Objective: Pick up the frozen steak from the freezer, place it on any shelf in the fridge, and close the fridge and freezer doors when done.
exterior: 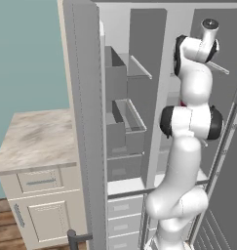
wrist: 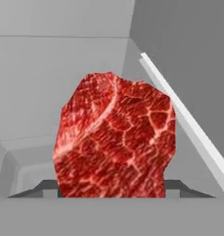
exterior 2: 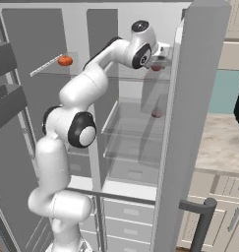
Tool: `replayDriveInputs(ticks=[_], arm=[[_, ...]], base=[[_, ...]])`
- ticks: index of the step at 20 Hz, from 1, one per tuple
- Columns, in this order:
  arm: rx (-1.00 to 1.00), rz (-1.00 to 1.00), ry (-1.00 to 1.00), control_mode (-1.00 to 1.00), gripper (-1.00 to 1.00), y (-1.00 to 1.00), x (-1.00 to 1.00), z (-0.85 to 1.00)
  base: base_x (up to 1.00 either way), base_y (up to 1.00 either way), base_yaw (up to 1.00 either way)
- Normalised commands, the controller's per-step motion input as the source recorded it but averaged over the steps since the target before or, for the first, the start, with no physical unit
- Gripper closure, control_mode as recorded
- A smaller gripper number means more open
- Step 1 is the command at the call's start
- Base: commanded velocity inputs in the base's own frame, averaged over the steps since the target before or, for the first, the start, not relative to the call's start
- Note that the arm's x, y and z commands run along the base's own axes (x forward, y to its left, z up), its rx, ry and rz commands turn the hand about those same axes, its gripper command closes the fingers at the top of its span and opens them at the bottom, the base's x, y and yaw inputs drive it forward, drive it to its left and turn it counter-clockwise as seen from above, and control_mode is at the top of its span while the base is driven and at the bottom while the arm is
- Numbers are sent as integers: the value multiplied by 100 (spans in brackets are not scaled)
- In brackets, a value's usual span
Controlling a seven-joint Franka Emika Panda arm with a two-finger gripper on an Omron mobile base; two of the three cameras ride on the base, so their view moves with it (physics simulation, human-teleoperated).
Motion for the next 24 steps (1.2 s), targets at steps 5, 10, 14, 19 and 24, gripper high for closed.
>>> replayDriveInputs(ticks=[5,10,14,19,24], arm=[[0,7,-15,-100,-100,0,-27,-32],[6,5,-29,-100,-100,11,-100,-55],[1,4,-36,-100,-100,61,-100,-64],[0,2,-29,-100,-100,98,-100,-77],[0,0,-2,-100,-100,94,-100,-11]], base=[[0,0,0],[0,0,0],[0,0,0],[0,0,0],[0,0,0]])
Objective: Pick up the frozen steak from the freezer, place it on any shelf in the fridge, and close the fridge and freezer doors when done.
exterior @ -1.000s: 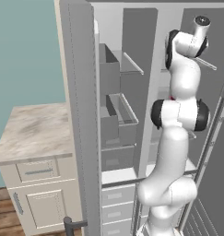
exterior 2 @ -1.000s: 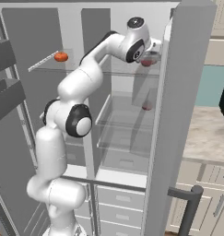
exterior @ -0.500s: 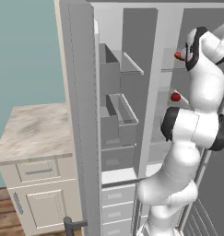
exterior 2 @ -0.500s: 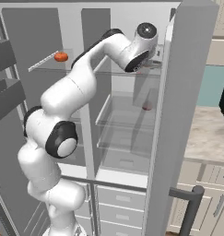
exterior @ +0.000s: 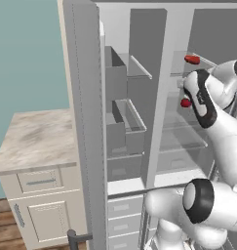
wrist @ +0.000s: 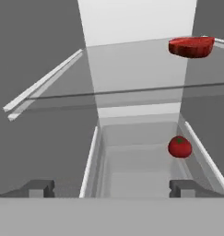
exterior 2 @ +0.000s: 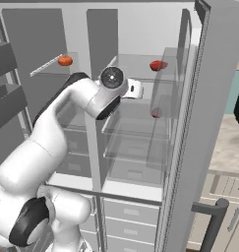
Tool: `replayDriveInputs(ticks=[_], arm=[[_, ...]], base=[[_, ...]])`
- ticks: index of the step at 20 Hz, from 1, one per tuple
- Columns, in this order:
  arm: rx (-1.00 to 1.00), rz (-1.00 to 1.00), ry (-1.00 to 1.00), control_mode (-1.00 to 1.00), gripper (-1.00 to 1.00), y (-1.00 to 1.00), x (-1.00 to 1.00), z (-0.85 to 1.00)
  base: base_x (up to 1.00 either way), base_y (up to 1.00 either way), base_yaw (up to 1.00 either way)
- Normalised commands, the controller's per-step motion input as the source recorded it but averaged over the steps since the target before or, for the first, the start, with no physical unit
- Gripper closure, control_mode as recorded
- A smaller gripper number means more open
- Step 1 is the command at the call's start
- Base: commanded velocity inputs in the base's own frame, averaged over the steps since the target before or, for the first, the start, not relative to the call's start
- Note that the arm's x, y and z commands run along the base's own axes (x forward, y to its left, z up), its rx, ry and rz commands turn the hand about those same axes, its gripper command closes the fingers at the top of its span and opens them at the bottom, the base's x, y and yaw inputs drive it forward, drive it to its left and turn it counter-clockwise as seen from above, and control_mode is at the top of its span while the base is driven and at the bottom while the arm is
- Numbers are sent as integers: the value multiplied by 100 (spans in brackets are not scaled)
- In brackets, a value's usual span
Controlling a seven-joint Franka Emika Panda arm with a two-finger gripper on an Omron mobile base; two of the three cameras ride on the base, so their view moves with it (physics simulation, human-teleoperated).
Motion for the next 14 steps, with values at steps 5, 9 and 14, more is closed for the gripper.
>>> replayDriveInputs(ticks=[5,9,14], arm=[[1,0,39,-100,-100,79,-100,13],[6,2,54,-100,-100,74,-100,-30],[6,7,16,-100,-100,60,-98,-99]], base=[[0,0,0],[0,0,0],[0,0,0]])
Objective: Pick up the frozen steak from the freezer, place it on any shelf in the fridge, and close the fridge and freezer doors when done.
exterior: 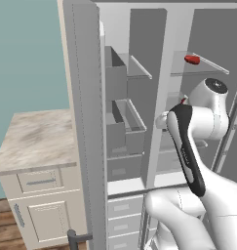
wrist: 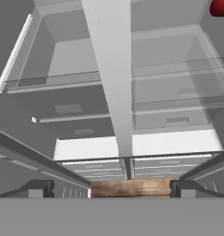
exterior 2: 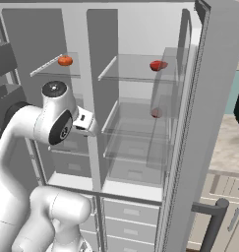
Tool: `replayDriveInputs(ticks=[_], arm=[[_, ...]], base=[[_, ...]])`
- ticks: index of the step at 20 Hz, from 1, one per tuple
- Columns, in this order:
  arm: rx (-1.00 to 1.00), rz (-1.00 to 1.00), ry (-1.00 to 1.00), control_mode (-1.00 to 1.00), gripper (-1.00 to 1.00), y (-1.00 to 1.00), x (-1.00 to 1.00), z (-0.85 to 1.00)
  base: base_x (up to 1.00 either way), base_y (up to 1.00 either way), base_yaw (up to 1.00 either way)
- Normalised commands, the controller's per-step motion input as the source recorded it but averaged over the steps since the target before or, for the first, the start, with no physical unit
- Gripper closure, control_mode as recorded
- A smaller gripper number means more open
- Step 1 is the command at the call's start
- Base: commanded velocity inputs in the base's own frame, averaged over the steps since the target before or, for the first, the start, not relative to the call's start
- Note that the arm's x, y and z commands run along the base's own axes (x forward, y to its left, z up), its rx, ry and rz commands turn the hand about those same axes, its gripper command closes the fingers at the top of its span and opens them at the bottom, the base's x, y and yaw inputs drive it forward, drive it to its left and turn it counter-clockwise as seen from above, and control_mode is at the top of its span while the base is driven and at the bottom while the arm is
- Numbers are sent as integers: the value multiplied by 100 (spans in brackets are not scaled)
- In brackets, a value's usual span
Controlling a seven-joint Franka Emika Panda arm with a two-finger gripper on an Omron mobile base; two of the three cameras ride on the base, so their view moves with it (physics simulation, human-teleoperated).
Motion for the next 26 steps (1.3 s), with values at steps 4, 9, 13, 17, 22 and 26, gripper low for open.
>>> replayDriveInputs(ticks=[4,9,13,17,22,26], arm=[[-1,8,13,-100,-100,28,-14,-27],[-11,5,0,-100,-100,18,0,-2],[-5,6,4,-100,-100,-4,-2,-9],[0,7,0,-100,-100,-43,-14,-9],[0,1,1,-100,-100,-9,-23,-2],[0,0,2,-100,-100,0,-57,-7]], base=[[0,0,0],[0,0,0],[0,0,0],[0,0,0],[0,0,0],[0,0,0]])
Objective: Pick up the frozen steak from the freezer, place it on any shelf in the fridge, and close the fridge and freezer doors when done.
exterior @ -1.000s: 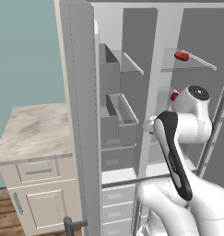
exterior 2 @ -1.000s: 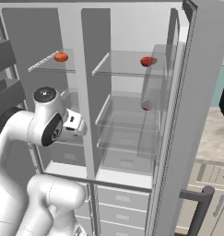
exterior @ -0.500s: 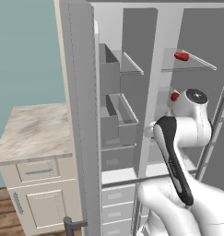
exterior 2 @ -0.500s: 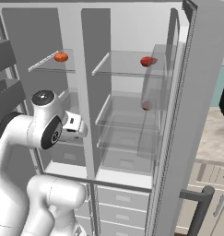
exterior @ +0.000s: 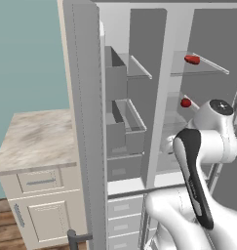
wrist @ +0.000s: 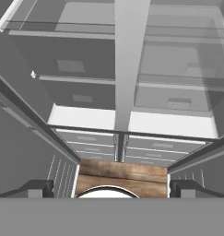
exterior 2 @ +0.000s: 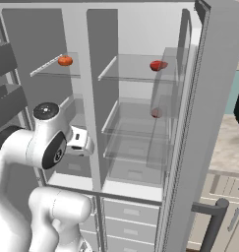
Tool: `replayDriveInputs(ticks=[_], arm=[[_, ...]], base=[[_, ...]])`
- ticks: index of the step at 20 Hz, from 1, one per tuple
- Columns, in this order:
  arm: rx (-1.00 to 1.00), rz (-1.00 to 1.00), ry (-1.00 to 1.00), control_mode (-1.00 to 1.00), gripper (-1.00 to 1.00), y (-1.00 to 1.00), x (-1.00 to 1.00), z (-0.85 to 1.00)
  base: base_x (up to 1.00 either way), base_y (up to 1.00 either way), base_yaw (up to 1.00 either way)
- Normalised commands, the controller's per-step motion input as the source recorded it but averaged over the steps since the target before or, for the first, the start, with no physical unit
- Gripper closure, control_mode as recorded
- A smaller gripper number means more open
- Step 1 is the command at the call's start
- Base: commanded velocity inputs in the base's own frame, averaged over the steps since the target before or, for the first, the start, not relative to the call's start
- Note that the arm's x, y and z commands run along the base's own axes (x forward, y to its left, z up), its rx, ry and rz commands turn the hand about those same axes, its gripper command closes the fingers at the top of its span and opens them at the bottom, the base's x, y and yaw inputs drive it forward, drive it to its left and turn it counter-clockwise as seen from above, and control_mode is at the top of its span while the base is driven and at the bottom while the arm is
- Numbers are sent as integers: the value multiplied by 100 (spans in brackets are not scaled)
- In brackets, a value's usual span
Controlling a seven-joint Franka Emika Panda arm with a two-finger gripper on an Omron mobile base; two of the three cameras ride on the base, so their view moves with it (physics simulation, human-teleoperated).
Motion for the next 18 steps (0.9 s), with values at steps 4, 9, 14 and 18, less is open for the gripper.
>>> replayDriveInputs(ticks=[4,9,14,18], arm=[[0,0,0,-100,-100,0,0,0],[0,0,0,-100,-100,0,0,0],[0,0,0,-100,-100,0,0,0],[0,0,0,-100,-100,0,0,0]], base=[[0,0,0],[0,0,0],[0,0,0],[0,0,0]])
